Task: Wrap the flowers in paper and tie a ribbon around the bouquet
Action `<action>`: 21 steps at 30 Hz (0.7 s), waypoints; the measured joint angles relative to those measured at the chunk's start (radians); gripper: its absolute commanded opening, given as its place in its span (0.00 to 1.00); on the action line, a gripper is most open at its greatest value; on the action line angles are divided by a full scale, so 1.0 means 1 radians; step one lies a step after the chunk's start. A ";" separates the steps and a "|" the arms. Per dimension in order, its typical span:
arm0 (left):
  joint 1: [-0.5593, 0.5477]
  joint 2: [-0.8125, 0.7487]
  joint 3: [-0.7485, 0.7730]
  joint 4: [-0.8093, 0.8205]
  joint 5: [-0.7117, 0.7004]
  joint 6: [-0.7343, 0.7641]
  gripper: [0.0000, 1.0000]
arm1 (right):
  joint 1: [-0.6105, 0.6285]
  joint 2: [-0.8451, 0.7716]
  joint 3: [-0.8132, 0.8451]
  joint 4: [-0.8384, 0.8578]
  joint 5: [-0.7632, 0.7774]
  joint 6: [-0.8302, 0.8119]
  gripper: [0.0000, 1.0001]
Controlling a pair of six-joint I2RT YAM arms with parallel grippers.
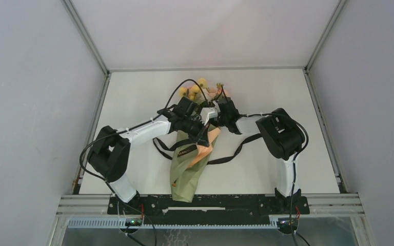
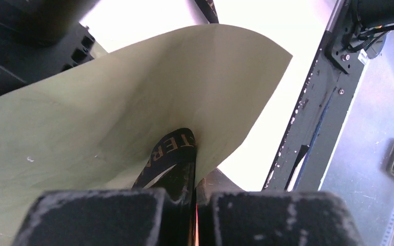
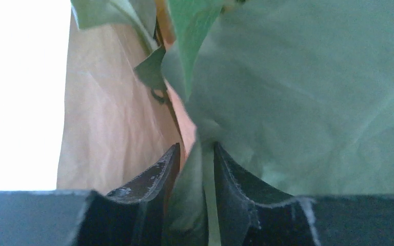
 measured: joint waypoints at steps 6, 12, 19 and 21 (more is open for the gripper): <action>-0.007 0.080 0.002 0.006 -0.002 0.025 0.00 | -0.040 -0.027 0.000 -0.046 0.025 -0.003 0.52; -0.006 0.140 0.003 0.039 0.000 0.031 0.00 | -0.103 -0.143 0.000 -0.148 0.082 -0.029 0.55; -0.012 0.146 0.003 0.069 0.002 0.040 0.00 | -0.168 -0.291 -0.009 -0.338 0.167 -0.110 0.63; -0.009 0.151 0.003 0.069 -0.002 0.040 0.01 | -0.187 -0.337 -0.024 -0.375 0.167 -0.136 0.65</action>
